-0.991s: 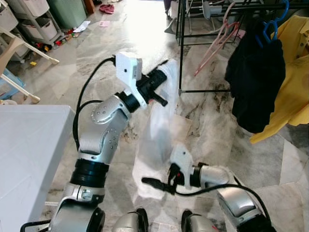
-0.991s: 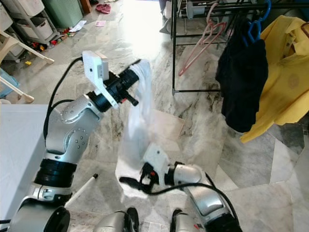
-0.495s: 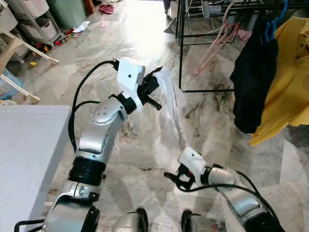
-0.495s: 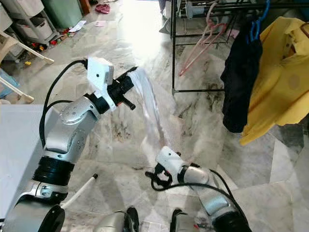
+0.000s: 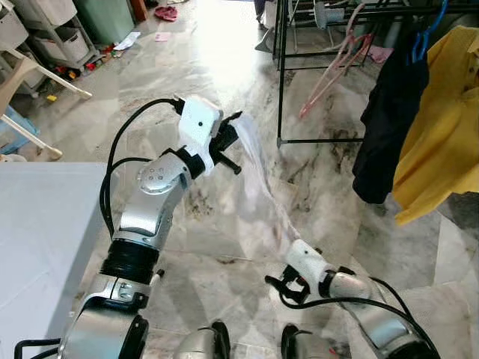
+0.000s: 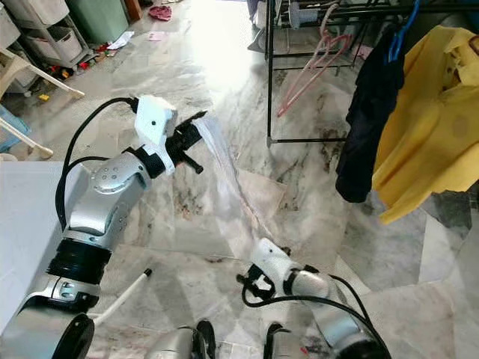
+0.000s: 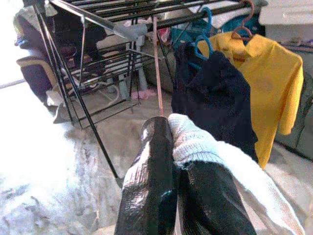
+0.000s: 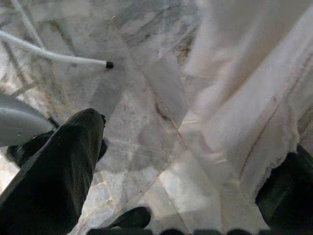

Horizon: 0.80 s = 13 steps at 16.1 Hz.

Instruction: Hang hanger

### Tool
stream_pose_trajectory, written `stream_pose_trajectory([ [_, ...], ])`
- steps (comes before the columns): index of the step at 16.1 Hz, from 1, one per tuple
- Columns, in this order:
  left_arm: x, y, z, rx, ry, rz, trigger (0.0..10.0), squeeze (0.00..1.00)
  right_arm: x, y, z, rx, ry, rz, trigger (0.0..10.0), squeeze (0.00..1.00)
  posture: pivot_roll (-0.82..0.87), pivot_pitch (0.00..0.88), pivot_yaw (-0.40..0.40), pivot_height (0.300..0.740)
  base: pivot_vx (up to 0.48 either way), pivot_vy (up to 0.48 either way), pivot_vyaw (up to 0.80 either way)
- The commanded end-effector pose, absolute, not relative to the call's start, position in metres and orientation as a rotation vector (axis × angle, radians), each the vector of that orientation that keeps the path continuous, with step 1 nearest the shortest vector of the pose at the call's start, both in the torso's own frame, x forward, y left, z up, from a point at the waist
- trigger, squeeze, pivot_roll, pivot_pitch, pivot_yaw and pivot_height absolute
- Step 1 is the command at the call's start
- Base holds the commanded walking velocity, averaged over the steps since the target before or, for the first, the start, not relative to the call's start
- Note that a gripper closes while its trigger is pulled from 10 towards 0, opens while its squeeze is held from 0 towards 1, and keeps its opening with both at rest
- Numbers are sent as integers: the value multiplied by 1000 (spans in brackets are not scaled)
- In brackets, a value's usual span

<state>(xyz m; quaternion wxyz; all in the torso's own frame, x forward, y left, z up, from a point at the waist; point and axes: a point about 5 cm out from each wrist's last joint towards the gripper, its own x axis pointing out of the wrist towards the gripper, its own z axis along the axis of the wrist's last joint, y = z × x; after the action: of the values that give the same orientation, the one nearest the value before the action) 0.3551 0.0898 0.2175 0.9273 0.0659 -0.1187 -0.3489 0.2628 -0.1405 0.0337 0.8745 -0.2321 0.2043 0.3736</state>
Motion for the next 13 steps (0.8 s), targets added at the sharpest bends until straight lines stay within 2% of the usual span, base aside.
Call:
stream_pose_trajectory([
  [1,353,92,223,196,-288,-717,10000,0,267,-144,40,-463,324,699,10000,0,-38,201,118,740,0,0,0],
  [4,348,91,204,221,-247,-735,10000,0,277,-147,68,-357,125,574,10000,0,-42,201,118,740,0,0,0],
  [5,344,94,182,224,-188,-714,10000,0,275,-148,75,-295,75,544,10000,0,-49,204,117,740,0,0,0],
  [7,340,101,154,205,-104,-667,10000,0,266,-145,79,-179,58,577,10000,0,-62,205,109,740,0,0,0],
  [8,336,107,131,191,-34,-626,10000,0,254,-139,79,-124,75,666,10000,0,-70,207,100,740,0,0,0],
  [10,332,111,116,188,11,-599,10000,0,247,-139,79,-111,79,702,10000,0,-77,207,92,740,0,0,0],
  [13,326,115,98,188,48,-534,10000,0,257,-157,80,-143,48,520,10000,0,-90,202,78,740,0,0,0],
])
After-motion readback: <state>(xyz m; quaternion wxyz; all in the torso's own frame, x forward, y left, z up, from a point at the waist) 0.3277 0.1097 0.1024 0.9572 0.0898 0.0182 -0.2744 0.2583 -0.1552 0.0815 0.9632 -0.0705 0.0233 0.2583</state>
